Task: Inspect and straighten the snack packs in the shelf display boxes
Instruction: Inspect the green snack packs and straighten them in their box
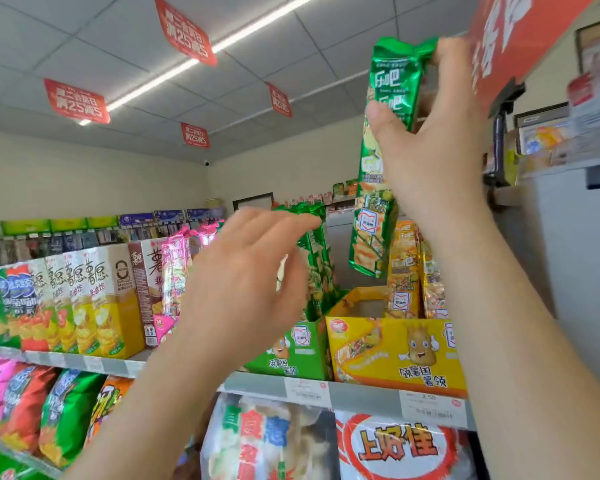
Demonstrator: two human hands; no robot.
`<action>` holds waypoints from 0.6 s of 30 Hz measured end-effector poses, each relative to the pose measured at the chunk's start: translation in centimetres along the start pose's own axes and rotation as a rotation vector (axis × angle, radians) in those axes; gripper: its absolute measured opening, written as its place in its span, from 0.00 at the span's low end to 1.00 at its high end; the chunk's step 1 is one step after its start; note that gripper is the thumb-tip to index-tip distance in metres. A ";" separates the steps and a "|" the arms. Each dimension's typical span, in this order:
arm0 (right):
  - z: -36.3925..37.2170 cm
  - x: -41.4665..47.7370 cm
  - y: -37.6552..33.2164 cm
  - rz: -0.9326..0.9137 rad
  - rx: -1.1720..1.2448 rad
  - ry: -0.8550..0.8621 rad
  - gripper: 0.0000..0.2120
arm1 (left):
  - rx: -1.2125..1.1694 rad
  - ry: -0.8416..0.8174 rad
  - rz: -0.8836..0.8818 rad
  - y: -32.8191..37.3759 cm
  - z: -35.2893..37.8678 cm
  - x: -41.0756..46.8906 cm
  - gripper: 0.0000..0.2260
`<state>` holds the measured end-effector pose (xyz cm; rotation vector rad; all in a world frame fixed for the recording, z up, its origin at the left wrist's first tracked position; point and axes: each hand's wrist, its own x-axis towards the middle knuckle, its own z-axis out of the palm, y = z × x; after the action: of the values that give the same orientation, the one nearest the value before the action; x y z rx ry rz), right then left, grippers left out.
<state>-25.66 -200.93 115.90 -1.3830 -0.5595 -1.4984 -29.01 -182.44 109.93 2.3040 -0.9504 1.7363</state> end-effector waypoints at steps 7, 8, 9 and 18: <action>3.7 0.7 2.2 0.057 -0.138 0.033 0.15 | 0.076 -0.405 -0.134 -4.5 2.4 7.7 0.21; 4.2 0.7 2.7 0.071 -0.166 0.034 0.15 | 0.074 -0.491 -0.122 -4.8 2.9 7.9 0.22; 4.6 0.7 3.3 0.086 -0.188 0.036 0.15 | 0.058 -0.545 -0.109 -4.9 3.4 7.9 0.22; 7.9 -0.3 8.5 0.304 -0.323 -0.175 0.12 | 0.021 -0.454 0.013 -5.9 3.9 6.2 0.21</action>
<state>-14.54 -197.67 115.22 -1.7731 -0.2024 -1.2644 -21.61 -181.96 115.76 2.7732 -1.0105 1.2472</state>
